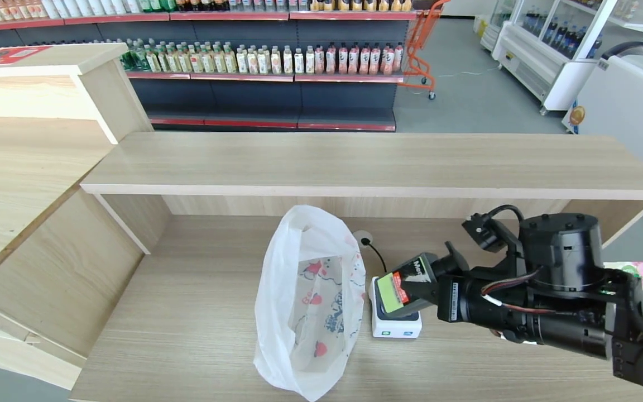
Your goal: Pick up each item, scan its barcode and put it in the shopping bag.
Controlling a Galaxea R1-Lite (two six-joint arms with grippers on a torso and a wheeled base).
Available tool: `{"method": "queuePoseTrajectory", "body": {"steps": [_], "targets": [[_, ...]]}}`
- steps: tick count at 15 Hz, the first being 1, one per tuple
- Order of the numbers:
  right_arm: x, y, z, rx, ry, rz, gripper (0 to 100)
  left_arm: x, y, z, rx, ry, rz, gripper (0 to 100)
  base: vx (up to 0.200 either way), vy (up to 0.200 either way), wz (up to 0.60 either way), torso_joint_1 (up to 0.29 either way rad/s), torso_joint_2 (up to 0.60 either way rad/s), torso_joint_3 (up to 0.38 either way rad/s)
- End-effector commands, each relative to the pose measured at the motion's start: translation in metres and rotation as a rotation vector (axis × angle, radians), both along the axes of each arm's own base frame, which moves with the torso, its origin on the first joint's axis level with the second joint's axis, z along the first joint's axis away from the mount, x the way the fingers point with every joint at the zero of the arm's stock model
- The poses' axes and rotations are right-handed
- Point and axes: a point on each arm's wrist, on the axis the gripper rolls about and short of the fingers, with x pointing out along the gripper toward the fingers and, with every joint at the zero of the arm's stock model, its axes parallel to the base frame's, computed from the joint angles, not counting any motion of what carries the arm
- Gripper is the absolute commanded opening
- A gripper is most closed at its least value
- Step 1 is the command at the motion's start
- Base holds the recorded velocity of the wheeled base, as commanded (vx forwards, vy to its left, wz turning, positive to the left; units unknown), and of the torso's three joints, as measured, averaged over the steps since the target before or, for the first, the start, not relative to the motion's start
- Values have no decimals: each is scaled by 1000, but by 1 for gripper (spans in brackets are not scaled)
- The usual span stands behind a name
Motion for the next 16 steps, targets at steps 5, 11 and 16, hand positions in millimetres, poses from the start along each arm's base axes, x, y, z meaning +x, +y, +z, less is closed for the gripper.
{"method": "queuePoseTrajectory", "body": {"steps": [5,11,16], "targets": [[34,39,-53,-143,87,29,0,0,0,0,-1,1,0,100,0,0,0,0,0,0],[59,67,-88,-292,-59,160,0,0,0,0,1,1,0,100,0,0,0,0,0,0],[90,108,-111,-299,-140,212,0,0,0,0,1,1,-2,100,0,0,0,0,0,0]]}}
